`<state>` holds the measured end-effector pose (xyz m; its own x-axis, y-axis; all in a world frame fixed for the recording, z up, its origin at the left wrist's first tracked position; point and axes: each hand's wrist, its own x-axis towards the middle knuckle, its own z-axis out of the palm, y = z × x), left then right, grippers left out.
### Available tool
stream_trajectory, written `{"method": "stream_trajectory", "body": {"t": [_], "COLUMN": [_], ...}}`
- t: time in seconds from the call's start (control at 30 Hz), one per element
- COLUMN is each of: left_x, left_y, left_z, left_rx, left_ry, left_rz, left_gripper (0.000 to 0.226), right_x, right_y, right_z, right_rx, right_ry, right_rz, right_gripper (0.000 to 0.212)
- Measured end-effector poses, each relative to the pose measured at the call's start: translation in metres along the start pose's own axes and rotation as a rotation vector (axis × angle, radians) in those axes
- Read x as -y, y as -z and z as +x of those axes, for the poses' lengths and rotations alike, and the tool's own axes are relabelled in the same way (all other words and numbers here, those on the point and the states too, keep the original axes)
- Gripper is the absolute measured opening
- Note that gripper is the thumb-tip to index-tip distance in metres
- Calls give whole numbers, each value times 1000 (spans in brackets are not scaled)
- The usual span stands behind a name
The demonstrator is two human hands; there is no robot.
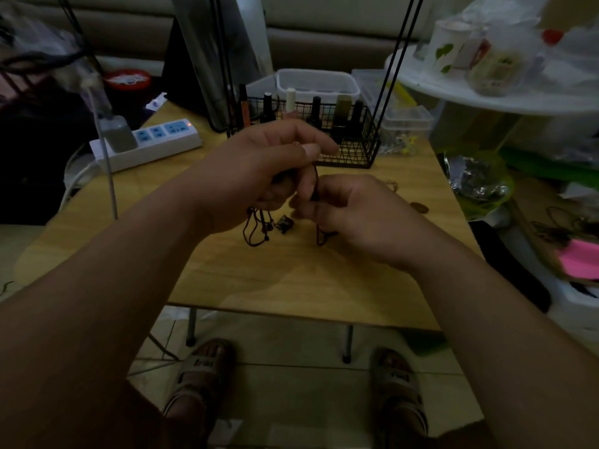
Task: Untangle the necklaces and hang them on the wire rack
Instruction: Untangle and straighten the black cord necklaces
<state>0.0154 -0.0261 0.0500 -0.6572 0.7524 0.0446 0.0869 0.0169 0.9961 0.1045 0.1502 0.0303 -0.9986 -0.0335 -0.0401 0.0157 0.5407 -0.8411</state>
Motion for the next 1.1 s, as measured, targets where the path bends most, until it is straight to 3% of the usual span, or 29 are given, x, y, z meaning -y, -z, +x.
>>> {"method": "stream_trajectory", "body": {"t": [0.27,0.6,0.87,1.1], "left_x": [3,5,3,7], "left_y": [19,27,22,22], "left_z": [-10,-24,-24,-17], "left_rx": [-71,-56,-68,-156], "left_ry": [87,142,194,173], "left_rz": [39,103,306,226], "left_gripper": [22,24,13,18], "right_x": [-4,-14,-14,-15], "right_y": [38,52,57,58], "right_z": [-2,-4,-8,-9], "right_rx": [-169,-264,-388,-490], "right_ry": [-119,-151,-139,-141], "right_rz": [703,726,799,906], "right_gripper": [28,24,11,15]}}
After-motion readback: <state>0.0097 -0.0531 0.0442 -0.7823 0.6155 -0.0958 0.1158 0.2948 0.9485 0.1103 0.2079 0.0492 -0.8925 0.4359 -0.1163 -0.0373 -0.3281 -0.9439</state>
